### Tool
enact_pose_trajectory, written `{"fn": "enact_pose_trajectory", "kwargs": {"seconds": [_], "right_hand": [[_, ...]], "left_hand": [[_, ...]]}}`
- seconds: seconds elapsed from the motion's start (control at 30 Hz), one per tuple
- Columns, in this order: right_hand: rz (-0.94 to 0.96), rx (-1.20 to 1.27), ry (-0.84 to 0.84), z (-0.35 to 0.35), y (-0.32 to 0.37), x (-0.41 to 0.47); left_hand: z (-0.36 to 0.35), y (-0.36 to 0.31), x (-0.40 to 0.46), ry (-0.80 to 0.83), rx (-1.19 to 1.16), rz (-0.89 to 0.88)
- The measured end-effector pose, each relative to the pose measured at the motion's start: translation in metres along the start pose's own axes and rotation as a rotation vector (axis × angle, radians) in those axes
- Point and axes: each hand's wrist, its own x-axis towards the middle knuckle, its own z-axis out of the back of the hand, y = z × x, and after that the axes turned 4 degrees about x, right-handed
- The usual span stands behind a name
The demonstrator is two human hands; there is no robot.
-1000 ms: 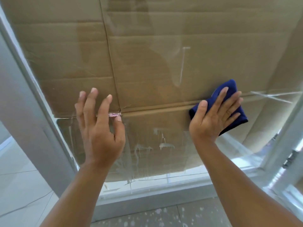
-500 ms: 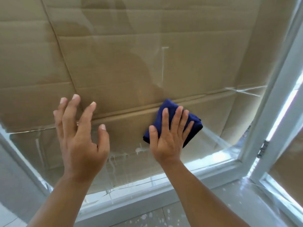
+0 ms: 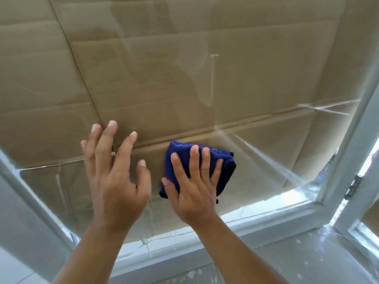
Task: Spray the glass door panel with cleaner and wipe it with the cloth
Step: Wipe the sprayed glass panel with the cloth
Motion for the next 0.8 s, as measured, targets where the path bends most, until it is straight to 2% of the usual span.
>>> {"fn": "enact_pose_trajectory", "kwargs": {"seconds": [0.1,0.27,0.33,0.57,0.7,0.8], "right_hand": [[-0.118,-0.028,-0.073,0.001,-0.019,0.002],[-0.541,0.03,-0.196,0.005,-0.023,0.028],[-0.582,0.044,-0.203,0.003,-0.008,0.038],[-0.196,0.027,-0.058,-0.009,0.08,0.063],[0.212,0.036,0.074,-0.023,0.116,0.05],[0.521,-0.007,0.188,-0.03,0.11,0.015]], "left_hand": [[0.002,0.004,-0.001,-0.025,-0.002,-0.017],[0.015,0.03,0.0,-0.16,0.034,0.029],[0.025,0.047,0.0,-0.203,0.056,0.05],[0.051,0.098,-0.006,-0.289,0.227,0.148],[0.057,0.109,-0.018,-0.29,0.295,0.169],[0.063,0.123,-0.034,-0.266,0.324,0.243]]}}
